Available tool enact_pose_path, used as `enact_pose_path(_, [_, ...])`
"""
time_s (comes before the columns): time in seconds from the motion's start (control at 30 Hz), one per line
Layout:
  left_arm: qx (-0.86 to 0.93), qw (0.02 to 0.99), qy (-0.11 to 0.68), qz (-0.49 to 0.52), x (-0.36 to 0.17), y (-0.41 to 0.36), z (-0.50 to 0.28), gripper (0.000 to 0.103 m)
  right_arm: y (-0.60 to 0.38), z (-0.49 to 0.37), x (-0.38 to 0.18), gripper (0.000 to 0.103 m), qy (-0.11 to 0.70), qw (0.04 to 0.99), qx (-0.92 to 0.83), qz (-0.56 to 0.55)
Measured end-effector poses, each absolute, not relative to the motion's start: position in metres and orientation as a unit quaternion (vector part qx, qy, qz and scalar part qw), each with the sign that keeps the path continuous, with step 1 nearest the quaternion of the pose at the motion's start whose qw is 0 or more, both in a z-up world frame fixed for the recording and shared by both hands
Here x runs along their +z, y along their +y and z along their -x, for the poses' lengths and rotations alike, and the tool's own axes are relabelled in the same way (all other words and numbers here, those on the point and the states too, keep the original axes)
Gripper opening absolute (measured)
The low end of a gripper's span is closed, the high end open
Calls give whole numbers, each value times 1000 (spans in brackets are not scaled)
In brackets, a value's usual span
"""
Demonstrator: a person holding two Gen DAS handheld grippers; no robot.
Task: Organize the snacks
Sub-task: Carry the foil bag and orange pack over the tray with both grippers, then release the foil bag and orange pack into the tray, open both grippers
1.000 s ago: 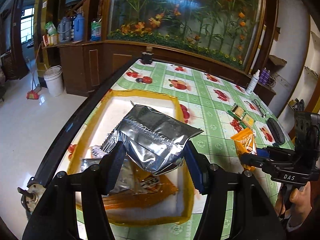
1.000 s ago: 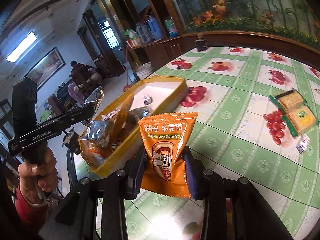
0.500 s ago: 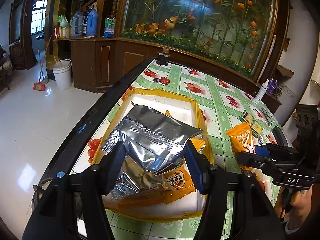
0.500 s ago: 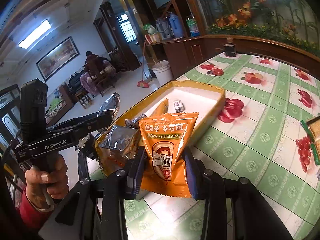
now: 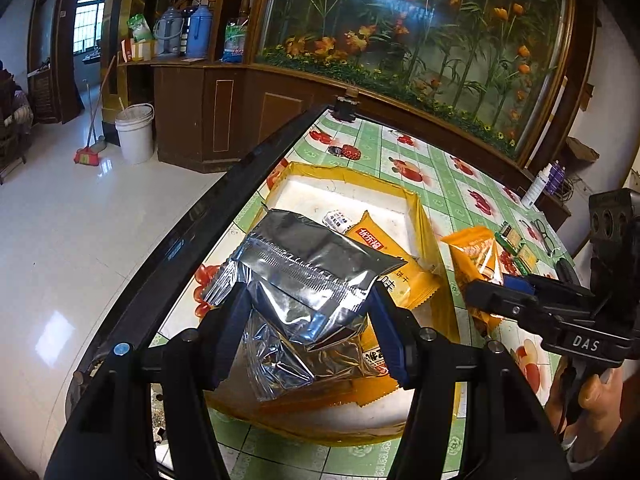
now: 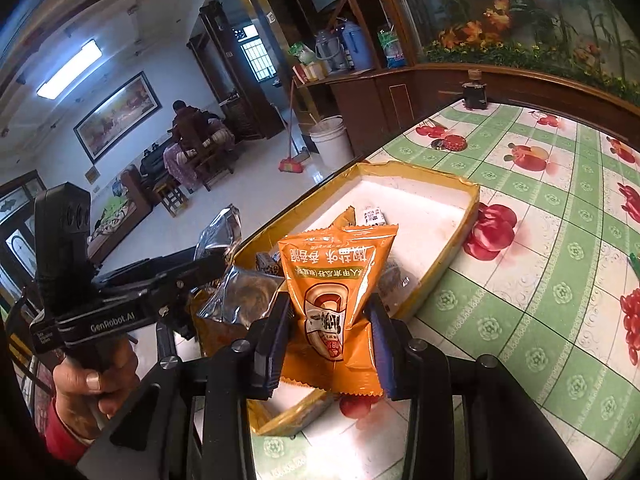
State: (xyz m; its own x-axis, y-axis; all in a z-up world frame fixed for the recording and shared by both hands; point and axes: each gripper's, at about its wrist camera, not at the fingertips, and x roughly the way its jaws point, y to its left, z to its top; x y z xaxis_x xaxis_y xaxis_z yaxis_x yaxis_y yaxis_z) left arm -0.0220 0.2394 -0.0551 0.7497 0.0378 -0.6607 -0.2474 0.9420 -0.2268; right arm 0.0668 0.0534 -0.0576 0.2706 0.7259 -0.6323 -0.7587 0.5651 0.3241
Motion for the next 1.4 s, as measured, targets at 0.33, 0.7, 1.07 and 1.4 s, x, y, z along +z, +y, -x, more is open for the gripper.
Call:
enact_pose_path(0.33, [63, 922, 357, 135, -58, 227, 1, 59, 77, -97, -58, 38, 390, 812, 435, 3])
enact_pose_path(0.7, [130, 916, 371, 77, -62, 216, -16, 59, 96, -131, -72, 39, 399, 822, 406, 4])
enact_pose_path(1.07, [160, 912, 373, 55, -68, 218, -17, 59, 104, -135, -82, 41, 399, 825, 401, 19])
enact_pose_path(1.4, [165, 914, 365, 60, -61, 215, -16, 67, 107, -137, -82, 57, 395, 829, 395, 29])
